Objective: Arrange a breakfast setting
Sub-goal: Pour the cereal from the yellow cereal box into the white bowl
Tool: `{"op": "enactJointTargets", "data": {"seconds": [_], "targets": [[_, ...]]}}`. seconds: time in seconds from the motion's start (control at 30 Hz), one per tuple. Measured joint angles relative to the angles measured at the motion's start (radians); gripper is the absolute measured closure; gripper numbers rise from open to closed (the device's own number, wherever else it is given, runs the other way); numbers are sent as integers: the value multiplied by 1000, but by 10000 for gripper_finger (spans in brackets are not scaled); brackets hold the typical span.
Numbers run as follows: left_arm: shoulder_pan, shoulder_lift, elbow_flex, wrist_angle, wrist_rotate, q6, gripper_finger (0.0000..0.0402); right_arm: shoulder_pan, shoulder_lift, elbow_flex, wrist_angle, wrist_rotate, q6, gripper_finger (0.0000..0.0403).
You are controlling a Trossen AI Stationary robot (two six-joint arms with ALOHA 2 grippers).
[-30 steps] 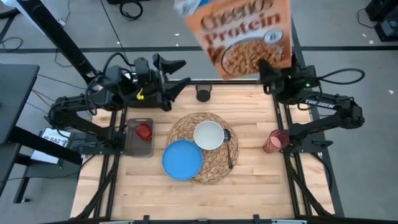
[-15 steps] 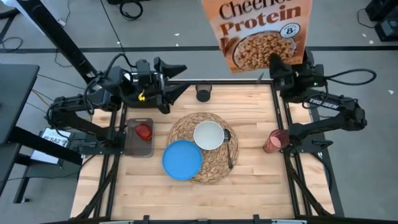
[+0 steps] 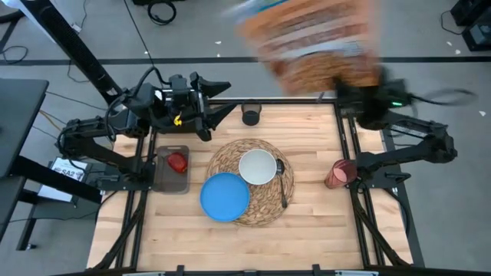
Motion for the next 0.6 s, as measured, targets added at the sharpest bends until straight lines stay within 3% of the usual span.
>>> {"op": "enactJointTargets", "data": {"seconds": [0.1,0.27,0.43,0.6], "targets": [[0,0,0,-3,0,0,79,3,-10,-12,19,12,19,116],[0,0,0,-7,-7,8,79,8,25,-33,-107,20,18,127],[0,0,0,-11,-8,8,79,8,-5,-6,19,7,38,133],[0,0,0,-22,-8,0,79,14,20,-23,-63,5,23,133]]}}
